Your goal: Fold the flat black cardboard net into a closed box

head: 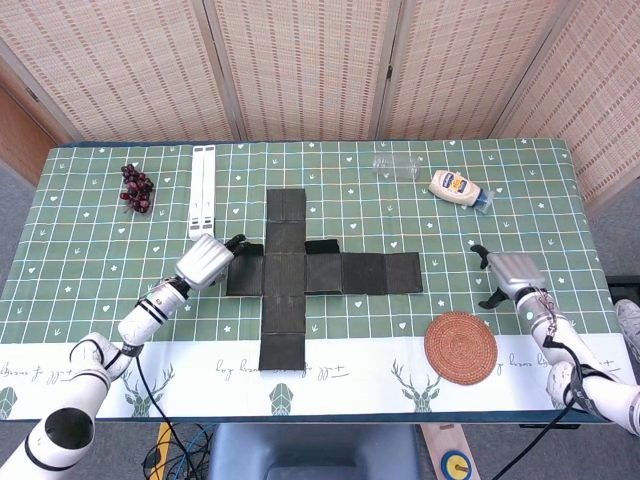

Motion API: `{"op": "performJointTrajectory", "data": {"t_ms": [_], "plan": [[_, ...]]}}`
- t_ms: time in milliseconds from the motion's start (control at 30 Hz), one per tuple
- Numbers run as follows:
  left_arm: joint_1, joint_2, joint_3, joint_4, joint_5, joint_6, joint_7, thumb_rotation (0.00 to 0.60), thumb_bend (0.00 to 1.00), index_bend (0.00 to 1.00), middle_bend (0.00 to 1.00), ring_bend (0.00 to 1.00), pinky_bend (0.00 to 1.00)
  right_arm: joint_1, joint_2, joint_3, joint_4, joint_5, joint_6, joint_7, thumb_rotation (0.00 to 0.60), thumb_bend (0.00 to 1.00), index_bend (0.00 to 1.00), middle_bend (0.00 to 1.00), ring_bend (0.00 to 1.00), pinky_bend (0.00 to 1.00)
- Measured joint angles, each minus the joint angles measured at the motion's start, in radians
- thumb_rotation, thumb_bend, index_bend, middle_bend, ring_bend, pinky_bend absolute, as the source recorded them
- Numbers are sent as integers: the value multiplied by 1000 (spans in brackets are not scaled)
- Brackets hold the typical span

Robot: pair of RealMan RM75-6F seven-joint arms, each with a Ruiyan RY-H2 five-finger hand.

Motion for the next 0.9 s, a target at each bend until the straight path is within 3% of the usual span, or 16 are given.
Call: {"op": "performJointTrajectory", "data": {"t_ms": [900], "plan": [[-21, -45, 29, 17, -68, -61, -5, 600, 138, 211, 223, 787, 1000, 68, -97, -53, 42, 23, 10, 66, 600, 166, 83, 279, 852, 1000]]}}
